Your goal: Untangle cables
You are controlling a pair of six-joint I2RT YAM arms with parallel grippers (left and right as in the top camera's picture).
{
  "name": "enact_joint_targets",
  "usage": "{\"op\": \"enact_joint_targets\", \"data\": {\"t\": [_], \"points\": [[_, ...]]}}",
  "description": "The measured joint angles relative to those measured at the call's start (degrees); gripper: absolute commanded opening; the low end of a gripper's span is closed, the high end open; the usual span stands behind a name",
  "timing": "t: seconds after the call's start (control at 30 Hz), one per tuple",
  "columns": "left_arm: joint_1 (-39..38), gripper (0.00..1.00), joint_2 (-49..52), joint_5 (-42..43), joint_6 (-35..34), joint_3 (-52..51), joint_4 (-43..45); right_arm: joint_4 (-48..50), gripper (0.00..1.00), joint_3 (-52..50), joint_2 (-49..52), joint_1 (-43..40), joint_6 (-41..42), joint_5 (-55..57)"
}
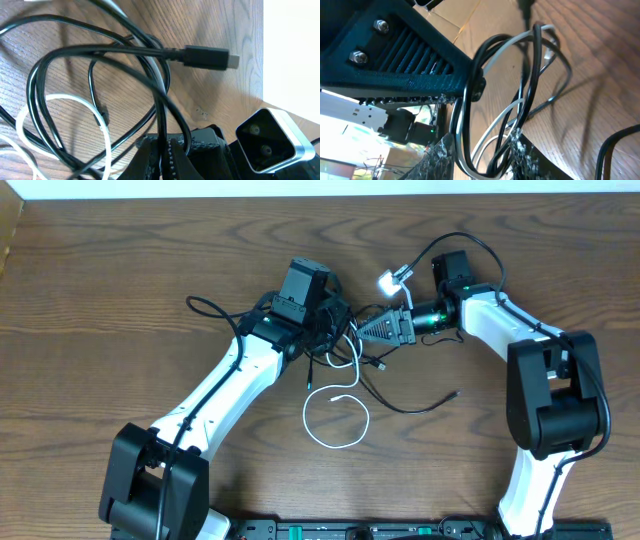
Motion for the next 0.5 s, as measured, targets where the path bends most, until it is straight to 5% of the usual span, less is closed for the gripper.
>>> {"op": "enact_joint_targets", "data": {"t": [0.5], "points": [[0.0, 0.08, 0.0, -0.6, -0.9, 0.0, -1.3, 0.1, 0.40, 0.0, 0.0, 0.0, 0.0, -1.0]]}}
